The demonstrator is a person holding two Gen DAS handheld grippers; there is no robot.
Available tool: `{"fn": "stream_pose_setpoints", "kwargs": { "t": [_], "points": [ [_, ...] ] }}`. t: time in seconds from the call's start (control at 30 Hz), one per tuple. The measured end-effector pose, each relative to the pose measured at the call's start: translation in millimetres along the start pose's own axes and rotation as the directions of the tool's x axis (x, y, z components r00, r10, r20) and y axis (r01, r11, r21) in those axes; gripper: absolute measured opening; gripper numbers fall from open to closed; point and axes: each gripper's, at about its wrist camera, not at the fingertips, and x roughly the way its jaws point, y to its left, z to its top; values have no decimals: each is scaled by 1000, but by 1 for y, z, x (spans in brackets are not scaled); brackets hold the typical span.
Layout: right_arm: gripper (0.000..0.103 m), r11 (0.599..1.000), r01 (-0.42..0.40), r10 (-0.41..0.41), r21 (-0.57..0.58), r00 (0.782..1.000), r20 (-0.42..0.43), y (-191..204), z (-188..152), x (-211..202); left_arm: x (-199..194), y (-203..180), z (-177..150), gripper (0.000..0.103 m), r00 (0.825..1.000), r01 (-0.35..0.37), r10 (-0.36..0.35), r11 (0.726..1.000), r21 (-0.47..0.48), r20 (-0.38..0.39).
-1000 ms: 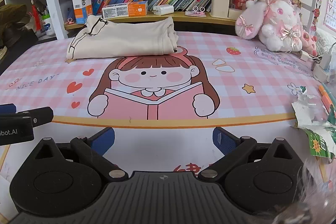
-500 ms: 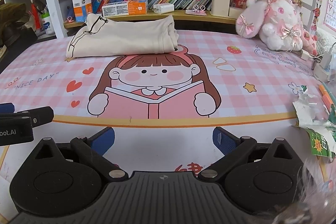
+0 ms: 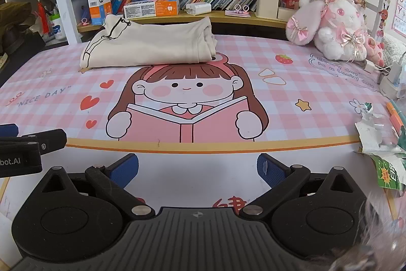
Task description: Fold clothes
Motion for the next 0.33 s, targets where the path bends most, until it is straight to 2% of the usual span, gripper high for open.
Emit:
{"fn": "stream_pose_setpoints", "kwargs": {
  "t": [0.33],
  "points": [
    [101,1000,0,0,2,1000,-8,0,0,3,2,0,0,101,1000,-1,1,1000,0,-2]
  ]
}}
